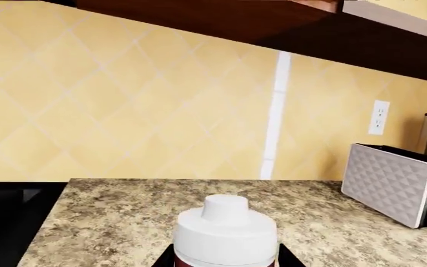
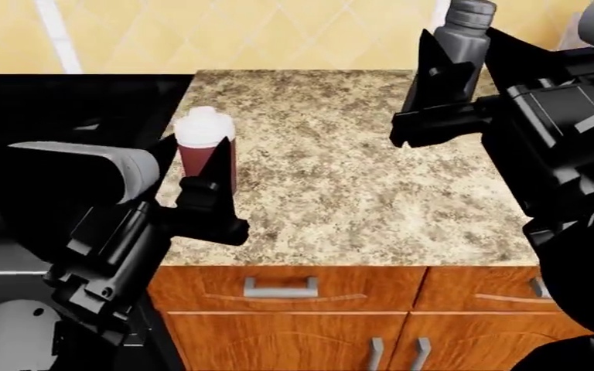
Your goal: Pick and place the shaker into the drawer. Then close the cabinet.
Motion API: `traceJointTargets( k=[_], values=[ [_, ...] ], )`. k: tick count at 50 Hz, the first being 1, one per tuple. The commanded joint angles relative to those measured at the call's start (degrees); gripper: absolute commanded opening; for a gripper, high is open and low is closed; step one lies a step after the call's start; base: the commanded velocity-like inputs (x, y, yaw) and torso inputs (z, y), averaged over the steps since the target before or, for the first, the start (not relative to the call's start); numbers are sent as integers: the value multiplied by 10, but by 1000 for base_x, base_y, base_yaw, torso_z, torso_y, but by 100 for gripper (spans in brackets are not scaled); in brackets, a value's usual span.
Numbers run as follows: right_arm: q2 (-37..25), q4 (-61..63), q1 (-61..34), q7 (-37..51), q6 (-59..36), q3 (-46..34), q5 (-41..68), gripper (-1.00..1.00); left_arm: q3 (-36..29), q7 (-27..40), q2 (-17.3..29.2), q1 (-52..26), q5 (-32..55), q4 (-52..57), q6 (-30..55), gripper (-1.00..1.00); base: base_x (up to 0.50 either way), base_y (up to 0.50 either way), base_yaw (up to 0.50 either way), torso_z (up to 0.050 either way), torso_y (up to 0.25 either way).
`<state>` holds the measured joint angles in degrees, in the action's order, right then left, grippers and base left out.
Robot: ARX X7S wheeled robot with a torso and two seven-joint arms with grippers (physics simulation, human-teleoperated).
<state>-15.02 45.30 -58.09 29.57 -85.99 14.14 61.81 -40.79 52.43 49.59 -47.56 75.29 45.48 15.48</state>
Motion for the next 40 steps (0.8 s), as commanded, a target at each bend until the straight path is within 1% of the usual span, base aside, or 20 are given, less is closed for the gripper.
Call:
traceJointTargets(
  k=[1,15,40],
  values=[
    [-10,7,40,34,10,13,41,-100,-7,1,1,36,-11,13,-16,-100,-23,-500,0,0,0],
    [-20,0,54,51,23,16,51,-100,-9,-7,-4,51,-18,9,-26,-100,-25,-500,0,0,0],
    [-28,-9,66,66,53,-12,67,-100,-13,-20,-10,64,-25,0,-33,-100,-42,-500,0,1,0]
  ],
)
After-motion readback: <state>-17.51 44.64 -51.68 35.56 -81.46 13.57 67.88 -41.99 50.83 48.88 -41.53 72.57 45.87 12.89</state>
